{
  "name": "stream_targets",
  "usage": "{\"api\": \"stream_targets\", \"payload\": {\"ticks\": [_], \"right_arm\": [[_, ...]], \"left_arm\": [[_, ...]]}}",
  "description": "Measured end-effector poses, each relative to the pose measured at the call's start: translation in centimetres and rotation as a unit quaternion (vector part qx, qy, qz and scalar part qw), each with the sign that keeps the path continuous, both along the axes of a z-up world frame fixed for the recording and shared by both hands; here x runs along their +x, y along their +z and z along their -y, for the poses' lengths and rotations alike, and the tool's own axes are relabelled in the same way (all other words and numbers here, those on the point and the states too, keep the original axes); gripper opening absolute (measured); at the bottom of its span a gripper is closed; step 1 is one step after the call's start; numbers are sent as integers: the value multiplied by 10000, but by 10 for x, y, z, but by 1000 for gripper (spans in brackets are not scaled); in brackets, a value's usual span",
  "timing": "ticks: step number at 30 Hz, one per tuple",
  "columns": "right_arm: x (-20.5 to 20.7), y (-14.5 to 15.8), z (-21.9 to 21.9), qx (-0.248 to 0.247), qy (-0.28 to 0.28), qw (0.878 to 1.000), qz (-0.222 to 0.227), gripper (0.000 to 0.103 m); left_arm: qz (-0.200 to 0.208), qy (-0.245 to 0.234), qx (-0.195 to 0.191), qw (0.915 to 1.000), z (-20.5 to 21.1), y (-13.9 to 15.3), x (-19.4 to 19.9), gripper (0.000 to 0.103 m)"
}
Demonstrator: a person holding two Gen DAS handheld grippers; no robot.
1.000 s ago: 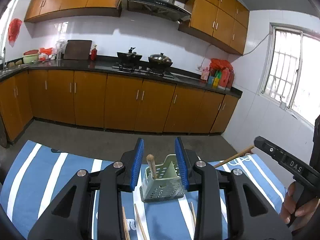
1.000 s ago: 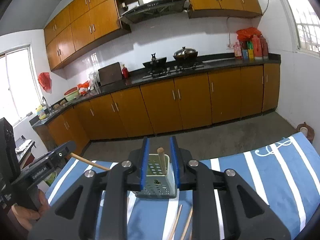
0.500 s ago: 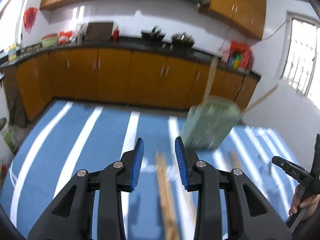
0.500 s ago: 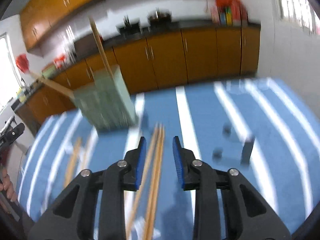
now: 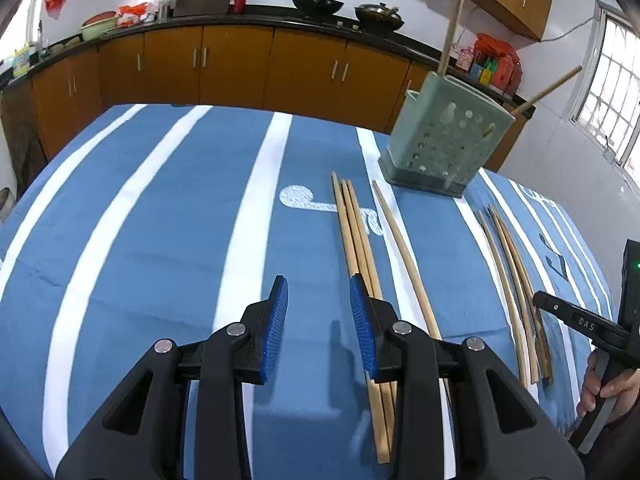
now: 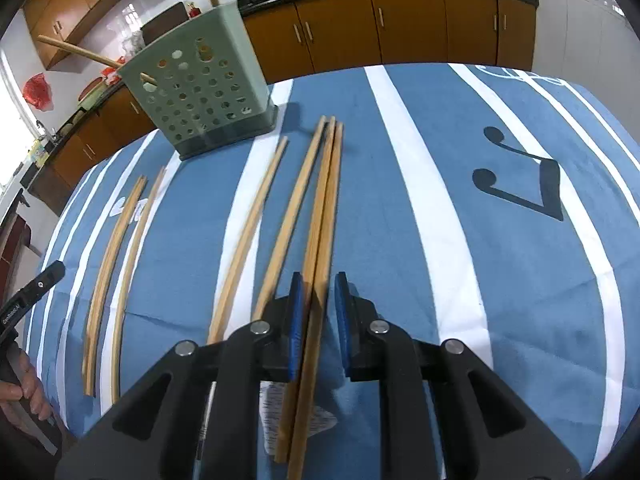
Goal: Organize utensils
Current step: 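Move both open tools back down to the chopsticks on the cloth, then close the left tool on another chopstick while the right tool grasps one too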
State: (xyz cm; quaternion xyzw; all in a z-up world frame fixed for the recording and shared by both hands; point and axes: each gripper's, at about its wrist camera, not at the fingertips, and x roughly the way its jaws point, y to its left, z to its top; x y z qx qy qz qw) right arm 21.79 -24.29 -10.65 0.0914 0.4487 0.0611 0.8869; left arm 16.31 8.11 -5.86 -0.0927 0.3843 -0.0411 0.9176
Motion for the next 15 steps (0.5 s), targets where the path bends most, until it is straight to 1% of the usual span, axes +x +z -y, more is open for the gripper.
{"api": "stream_targets", "payload": {"ticks": [2,3,5,6,9,12,14,15], "right_arm": [[0,2,-1,-218,-48,9997,57,12],[1,2,0,-269,-91,9996,31,12],[2,1,6,-173,-163,9997,2,12],[2,1,8,-205,-196,9996,7,12],[2,0,11,-354,-266,9990,-16,11],[1,0,8,-511,-184,9985,15,12],[1,-1,5,-677,-170,9975,46,8],[2,-1,8,-715,-304,9970,55,8]], "left_arm": [[-41,-32,-23,10000,3,-1,1,33],[-50,-45,-27,10000,3,-3,0,33],[-66,-70,-35,9999,4,-4,0,33],[-78,-86,-36,9999,5,-5,-1,33],[-134,-138,-43,9998,9,-8,0,33],[-176,-209,-31,9996,13,-10,0,33],[-204,-275,-14,9994,17,-12,1,33],[-211,-294,-8,9993,17,-12,1,33]]}}
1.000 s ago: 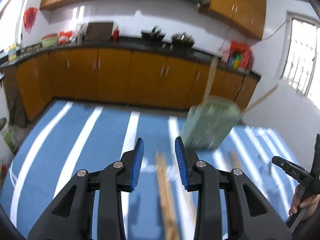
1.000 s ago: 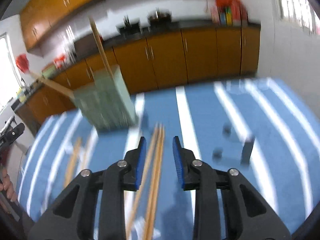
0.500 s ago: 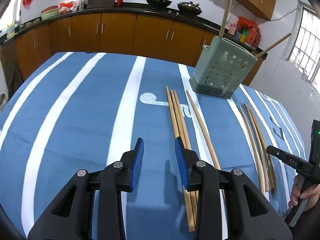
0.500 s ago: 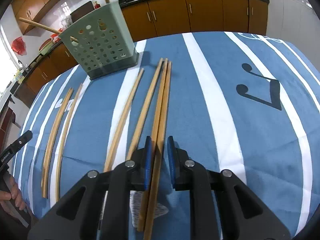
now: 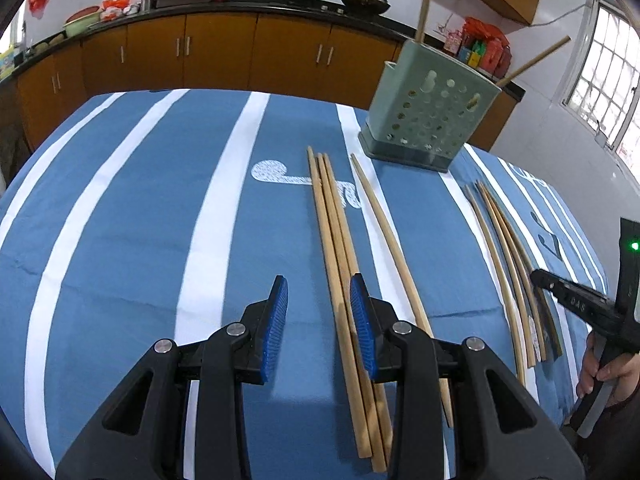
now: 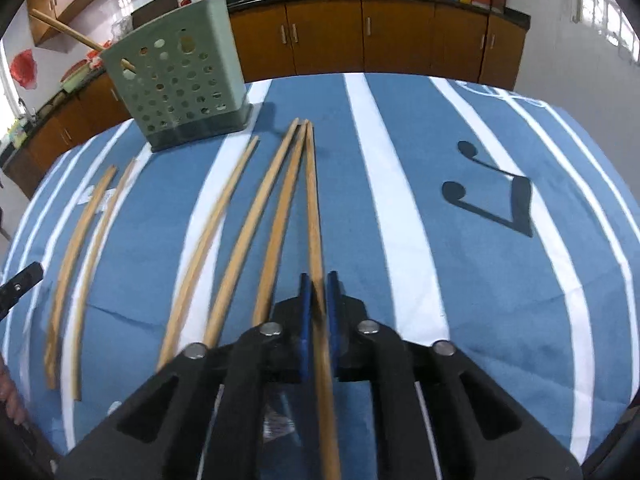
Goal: Organize utensils
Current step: 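Close the left tool on another chopstick while the right tool grasps one too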
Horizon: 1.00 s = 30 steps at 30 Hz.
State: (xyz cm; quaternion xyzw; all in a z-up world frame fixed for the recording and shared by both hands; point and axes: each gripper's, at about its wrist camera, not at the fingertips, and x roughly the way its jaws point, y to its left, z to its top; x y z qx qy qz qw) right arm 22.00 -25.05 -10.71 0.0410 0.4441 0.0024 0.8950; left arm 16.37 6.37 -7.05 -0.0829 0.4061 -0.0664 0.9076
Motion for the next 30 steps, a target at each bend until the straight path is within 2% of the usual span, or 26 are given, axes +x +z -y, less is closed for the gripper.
{"api": "stream_targets", "payload": {"ticks": [4,9,15,20,23,27,30], "right_arm": [[3,0,16,246,-378,9990,5,8],[2,0,15,149,-297,9994,32,8],[2,0,14,132,-277,9995,45,8],[1,0,11,34,-256,9997,54,8],[-1,-1,10,71,-221,9997,47,9],[-2,-1,9,15,-180,9998,82,9],[1,-2,11,52,-198,9997,98,8]], "left_arm": [[-67,-150,97,9998,7,-3,0,33],[-210,-250,401,9987,16,-12,1,27],[-229,-115,530,9983,12,-13,2,26],[-257,-110,833,9961,17,-15,4,26],[-234,-127,839,9961,20,-15,3,26],[-217,-3,929,9954,20,-15,7,9],[-255,175,854,9959,11,-14,17,7]]}}
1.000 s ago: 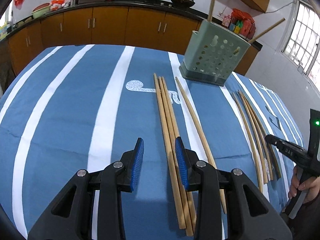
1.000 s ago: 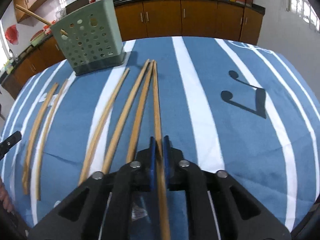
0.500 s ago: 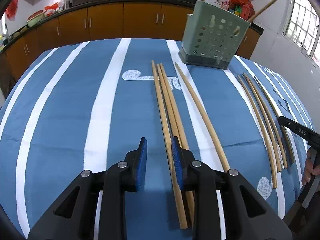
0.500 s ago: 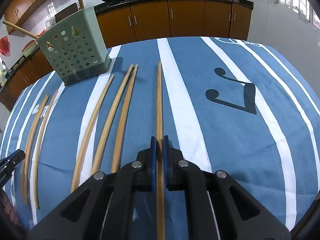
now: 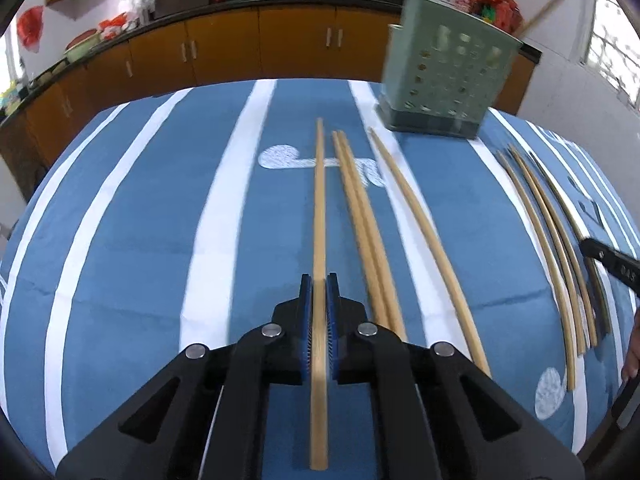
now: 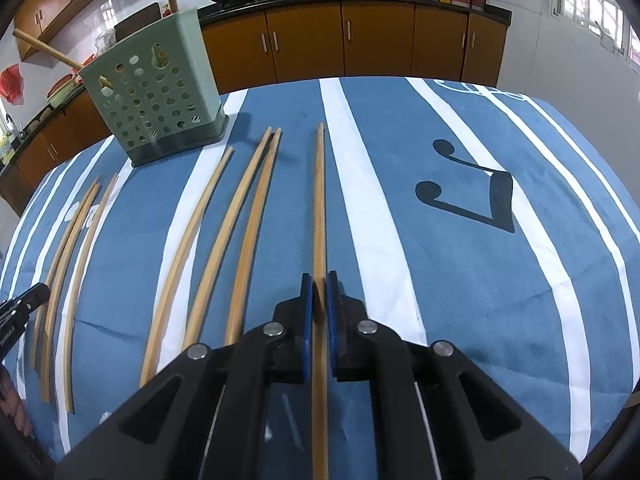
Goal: Organize utensils
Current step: 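Close the left tool on another chopstick while the right tool grasps one too, then raise the left tool's chopstick upright above the holder while the right tool carries its own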
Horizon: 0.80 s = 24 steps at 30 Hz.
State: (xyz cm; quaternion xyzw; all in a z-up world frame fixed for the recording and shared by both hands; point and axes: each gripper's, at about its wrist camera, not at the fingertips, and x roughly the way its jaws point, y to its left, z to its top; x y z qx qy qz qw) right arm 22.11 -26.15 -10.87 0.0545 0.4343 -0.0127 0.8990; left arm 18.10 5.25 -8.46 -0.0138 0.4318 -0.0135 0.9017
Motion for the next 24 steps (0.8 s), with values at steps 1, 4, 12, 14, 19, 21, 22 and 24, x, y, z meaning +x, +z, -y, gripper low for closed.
{"api": "stream_targets", "payload": {"ticks": [1,4,12,14,19,21,22,24], "right_arm": [[2,0,1,4,-12,10000,12,8],[9,-1,5,-17,-56,10000,68,8],[24,-3,16,-98,-223,9995,194,8],[24,-3,16,-91,-224,9995,194,8],[25,-3,16,-100,-226,9995,194,8],[26,-3,15,-125,-227,9995,192,8],[25,-3,15,-124,-227,9995,193,8],[25,-3,15,-104,-225,9995,196,8]], "left_arm": [[-5,85,-23,10000,-4,0,4,7],[3,320,-188,9993,-20,1,16,7],[125,380,-618,9973,-37,-1,22,8],[126,384,-687,9968,-38,-1,23,8],[124,391,-784,9961,-40,-1,24,8],[125,390,-786,9961,-40,-1,24,8],[125,393,-794,9960,-40,-1,23,8],[127,407,-830,9956,-41,-1,24,8]]}}
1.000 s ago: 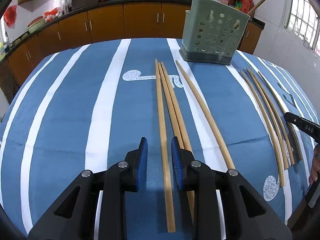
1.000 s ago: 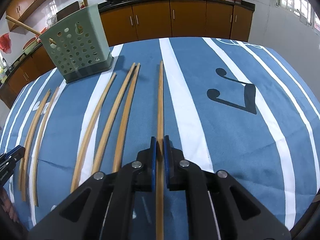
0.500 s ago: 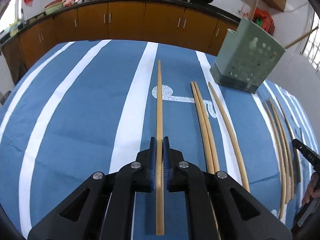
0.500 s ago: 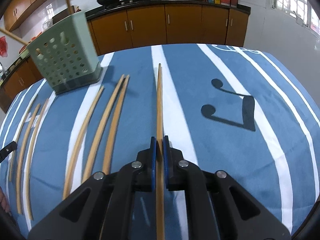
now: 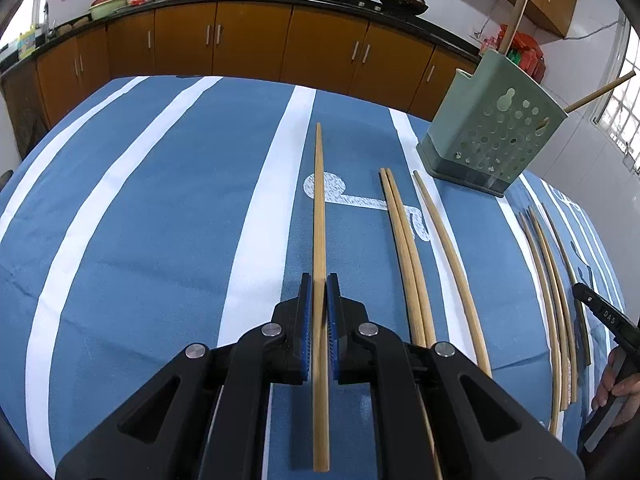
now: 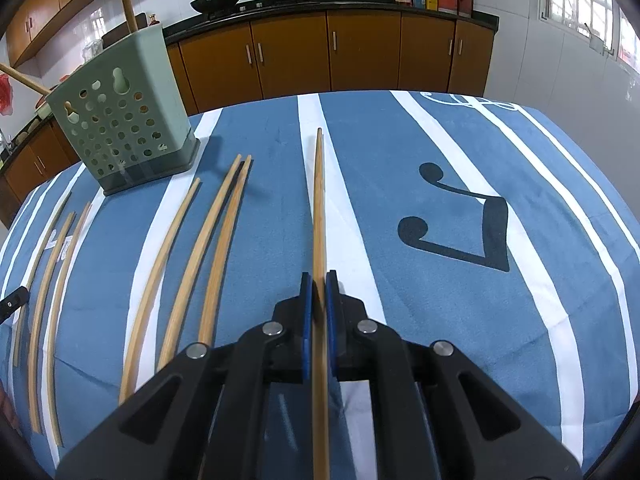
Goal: Organize utensils
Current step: 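Raise the left tool's chopstick upright above the holder while the right tool carries its own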
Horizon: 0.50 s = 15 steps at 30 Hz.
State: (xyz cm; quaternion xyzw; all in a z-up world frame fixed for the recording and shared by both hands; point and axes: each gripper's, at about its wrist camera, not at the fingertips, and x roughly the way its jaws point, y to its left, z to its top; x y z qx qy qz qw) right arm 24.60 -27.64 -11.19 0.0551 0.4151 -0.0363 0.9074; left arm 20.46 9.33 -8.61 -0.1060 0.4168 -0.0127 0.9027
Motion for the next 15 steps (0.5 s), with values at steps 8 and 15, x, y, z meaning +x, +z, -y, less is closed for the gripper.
{"api": "stream_targets", "payload": {"ticks": [8,15], "right_arm": [[0,0,0,1,-1,10000,-2,8],[0,0,0,59,-2,10000,1,9]], "left_arm": [[13,23,-147,9999,-2,-1,-1,8],[14,26,-167,9999,-3,-1,-1,9]]}}
